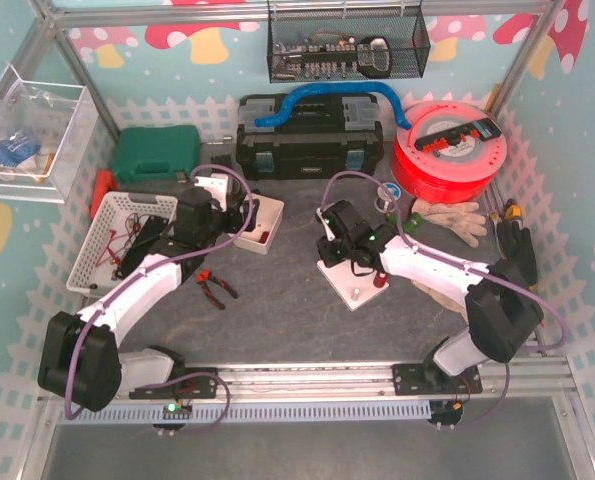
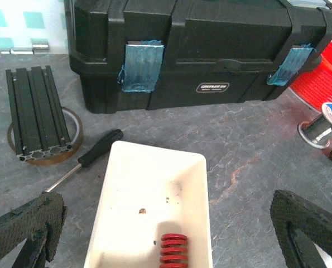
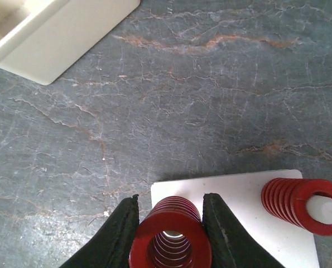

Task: Install the large spring

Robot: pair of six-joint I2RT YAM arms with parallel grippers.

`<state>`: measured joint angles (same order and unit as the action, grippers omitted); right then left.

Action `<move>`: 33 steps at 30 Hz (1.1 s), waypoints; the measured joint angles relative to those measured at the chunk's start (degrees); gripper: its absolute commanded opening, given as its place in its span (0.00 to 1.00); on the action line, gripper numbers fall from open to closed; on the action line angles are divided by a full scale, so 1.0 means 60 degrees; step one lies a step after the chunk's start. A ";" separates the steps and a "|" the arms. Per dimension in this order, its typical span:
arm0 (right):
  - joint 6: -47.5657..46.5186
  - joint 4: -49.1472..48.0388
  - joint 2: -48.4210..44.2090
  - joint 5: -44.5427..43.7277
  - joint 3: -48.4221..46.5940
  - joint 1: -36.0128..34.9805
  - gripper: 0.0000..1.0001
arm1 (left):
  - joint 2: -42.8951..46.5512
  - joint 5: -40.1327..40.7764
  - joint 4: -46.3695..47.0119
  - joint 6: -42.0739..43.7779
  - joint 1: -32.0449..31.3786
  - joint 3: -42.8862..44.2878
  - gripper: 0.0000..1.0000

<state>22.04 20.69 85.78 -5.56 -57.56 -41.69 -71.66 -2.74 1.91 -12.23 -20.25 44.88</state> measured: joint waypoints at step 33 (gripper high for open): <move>0.0623 -0.0069 -0.1807 -0.0725 0.0375 -0.0007 0.84 | -0.0852 -0.0120 -0.1257 -0.0965 0.0576 0.0758 0.68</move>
<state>25.78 20.27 74.94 -9.91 -55.31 -41.74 -76.77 -3.46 -5.63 -18.02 -16.80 49.43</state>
